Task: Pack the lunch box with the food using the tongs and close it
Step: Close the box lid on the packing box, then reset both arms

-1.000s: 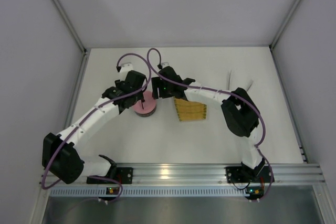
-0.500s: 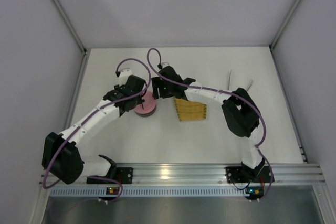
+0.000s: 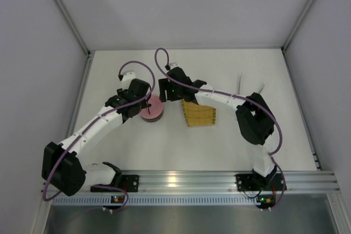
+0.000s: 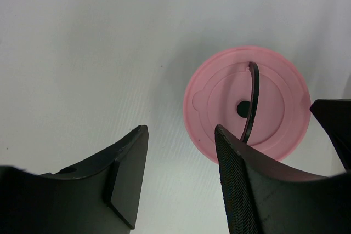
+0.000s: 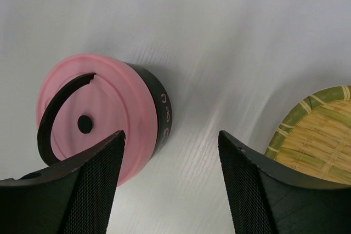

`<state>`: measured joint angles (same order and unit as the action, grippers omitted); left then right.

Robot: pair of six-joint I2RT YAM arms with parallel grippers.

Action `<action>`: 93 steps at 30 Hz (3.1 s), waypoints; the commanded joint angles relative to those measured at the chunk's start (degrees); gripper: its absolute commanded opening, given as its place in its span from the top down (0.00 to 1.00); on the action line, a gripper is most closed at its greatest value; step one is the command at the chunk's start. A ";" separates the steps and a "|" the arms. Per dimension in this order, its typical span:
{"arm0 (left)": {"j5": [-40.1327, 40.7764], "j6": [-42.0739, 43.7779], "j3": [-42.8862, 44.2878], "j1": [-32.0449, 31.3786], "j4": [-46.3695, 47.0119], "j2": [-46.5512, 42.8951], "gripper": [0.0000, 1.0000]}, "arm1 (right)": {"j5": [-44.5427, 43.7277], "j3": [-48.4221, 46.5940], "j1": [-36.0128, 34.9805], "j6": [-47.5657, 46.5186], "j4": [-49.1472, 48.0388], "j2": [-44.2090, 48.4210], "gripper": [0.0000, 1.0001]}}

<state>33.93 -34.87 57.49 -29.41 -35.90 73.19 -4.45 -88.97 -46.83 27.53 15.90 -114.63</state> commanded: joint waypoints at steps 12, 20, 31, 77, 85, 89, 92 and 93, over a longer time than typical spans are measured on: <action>-10.64 2.97 -3.97 0.14 11.73 -5.08 0.43 | 0.23 -2.00 -1.16 -0.11 0.01 3.27 0.32; -10.29 2.09 -5.20 0.14 12.52 -1.65 0.42 | 1.11 -2.00 -1.16 0.24 -0.43 1.87 0.32; -4.14 -0.28 -4.94 0.14 9.54 2.66 0.42 | 1.81 -1.65 -1.16 0.42 -0.96 -0.42 0.32; -9.76 8.68 18.51 0.49 6.64 -0.34 0.13 | -8.90 2.39 8.77 -7.13 6.51 30.76 0.14; -11.17 13.33 31.43 0.49 4.18 3.62 0.01 | -22.87 5.46 13.25 -12.32 11.08 46.41 0.01; -11.43 14.13 32.95 0.49 2.41 4.51 0.01 | -27.18 9.24 13.25 -13.03 11.26 50.37 0.00; -10.91 14.66 32.42 0.49 2.24 4.07 0.01 | -28.33 9.95 13.34 -12.85 11.69 51.79 0.00; -11.08 14.57 32.07 0.58 2.50 3.98 0.01 | -28.51 9.95 13.34 -12.85 12.04 51.87 0.01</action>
<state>23.11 -21.89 88.53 -29.08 -32.27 77.41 -29.15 -79.75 -33.85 16.01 25.10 -62.74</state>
